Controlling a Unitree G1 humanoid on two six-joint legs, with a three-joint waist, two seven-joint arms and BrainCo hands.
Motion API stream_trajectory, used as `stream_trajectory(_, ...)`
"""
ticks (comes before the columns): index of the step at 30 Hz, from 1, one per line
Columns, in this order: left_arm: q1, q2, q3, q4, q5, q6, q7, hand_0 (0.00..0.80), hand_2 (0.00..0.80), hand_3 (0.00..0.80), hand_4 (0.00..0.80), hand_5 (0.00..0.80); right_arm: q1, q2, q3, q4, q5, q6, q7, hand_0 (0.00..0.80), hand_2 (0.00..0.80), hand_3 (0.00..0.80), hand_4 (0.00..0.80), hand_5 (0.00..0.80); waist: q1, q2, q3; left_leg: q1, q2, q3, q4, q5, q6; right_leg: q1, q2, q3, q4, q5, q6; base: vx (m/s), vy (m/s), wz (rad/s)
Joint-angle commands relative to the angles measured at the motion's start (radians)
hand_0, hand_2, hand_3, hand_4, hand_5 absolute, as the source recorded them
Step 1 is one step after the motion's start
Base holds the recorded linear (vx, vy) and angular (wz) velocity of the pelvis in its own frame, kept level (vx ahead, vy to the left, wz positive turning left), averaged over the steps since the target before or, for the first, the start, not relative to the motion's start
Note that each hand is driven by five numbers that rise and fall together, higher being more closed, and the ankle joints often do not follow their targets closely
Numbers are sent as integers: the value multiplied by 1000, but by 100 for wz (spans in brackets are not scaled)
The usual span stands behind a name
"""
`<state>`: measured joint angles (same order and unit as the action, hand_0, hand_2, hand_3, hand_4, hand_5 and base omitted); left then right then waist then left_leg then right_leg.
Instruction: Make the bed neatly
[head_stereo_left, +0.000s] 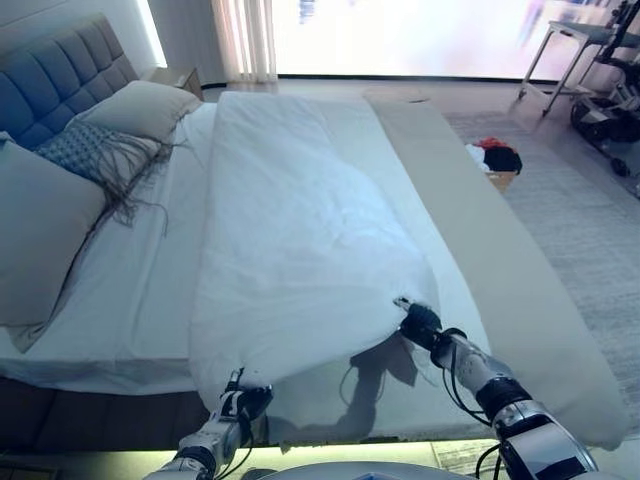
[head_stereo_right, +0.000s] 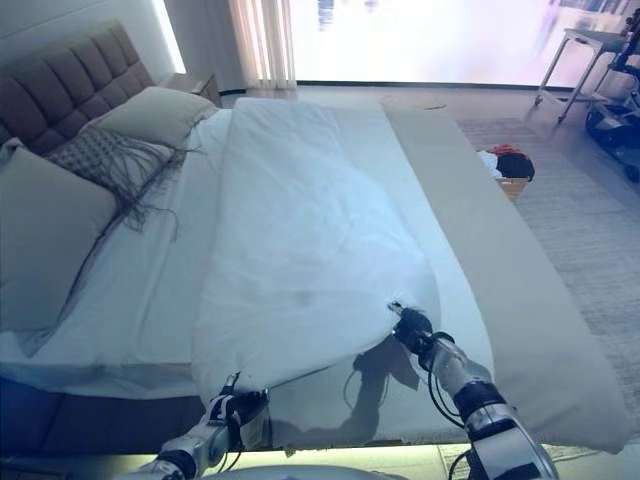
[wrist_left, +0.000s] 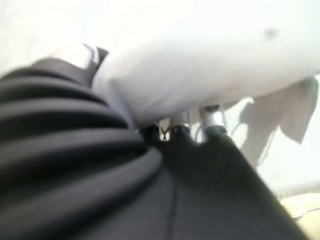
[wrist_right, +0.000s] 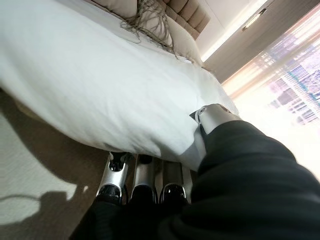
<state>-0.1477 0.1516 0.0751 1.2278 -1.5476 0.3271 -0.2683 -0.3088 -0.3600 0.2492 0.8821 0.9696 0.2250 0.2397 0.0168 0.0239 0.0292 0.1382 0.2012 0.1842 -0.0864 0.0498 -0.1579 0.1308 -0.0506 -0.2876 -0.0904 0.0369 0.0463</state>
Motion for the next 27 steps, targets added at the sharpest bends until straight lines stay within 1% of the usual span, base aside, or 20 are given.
stream_trajectory(1, -51, 176, 117, 50, 7, -87, -59, 800, 800, 800, 800, 800, -11, -48, -98, 119, -49, -41, 63, 800, 800, 800, 800, 800, 29, -59, -21, -15, 23, -38, -1, -6, -3, 6, -140, -16, 3, 2, 115, -13, 49, 5)
stream_trajectory(4, -37, 219, 151, 60, 30, -99, -71, 800, 800, 800, 800, 800, 13, -38, -99, 182, -74, -37, 94, 800, 800, 800, 800, 800, 39, -49, -18, -16, 15, -47, -1, -7, -1, 11, -146, -22, 3, 1, 116, -17, 67, 12)
stream_trajectory(8, -11, 273, 201, 73, 66, -106, -94, 800, 800, 800, 800, 800, 43, -7, -93, 257, -84, -20, 106, 800, 800, 800, 800, 800, 56, -30, -14, -17, 0, -59, -1, -9, 5, 18, -159, -33, 3, 0, 118, -27, 109, 7)
stream_trajectory(13, 24, 327, 262, 83, 89, -118, -132, 800, 800, 800, 800, 800, 66, 47, -97, 347, -60, -36, 96, 800, 800, 800, 800, 800, 80, 1, -6, -23, -28, -72, -1, -10, 16, 26, -181, -45, 3, 3, 123, -37, 172, 8)
stream_trajectory(17, 44, 380, 315, 86, 105, -98, -156, 800, 800, 800, 800, 800, 68, 77, -113, 398, -31, -67, 68, 800, 800, 800, 800, 800, 106, 28, -3, -31, -61, -80, -1, -19, 30, 29, -210, -57, 3, 11, 134, -49, 234, 11)
stream_trajectory(20, 59, 417, 346, 89, 101, -74, -170, 800, 800, 800, 800, 800, 68, 81, -129, 407, 3, -94, 52, 800, 800, 800, 800, 800, 123, 39, 0, -36, -90, -81, -1, -29, 46, 35, -236, -74, 3, 23, 147, -60, 235, 8)
stream_trajectory(23, 69, 441, 376, 93, 107, -53, -179, 800, 800, 800, 800, 800, 72, 75, -151, 412, 39, -106, 35, 800, 800, 800, 800, 800, 138, 42, 1, -41, -120, -81, -1, -40, 62, 43, -265, -91, 3, 44, 153, -60, 251, 10)
stream_trajectory(27, 80, 457, 400, 95, 143, -8, -202, 800, 800, 800, 800, 800, 89, 65, -179, 416, 60, -125, 29, 800, 800, 800, 800, 800, 149, 43, 7, -43, -164, -91, -1, -50, 90, 49, -298, -99, 7, 83, 155, -36, 269, 12)
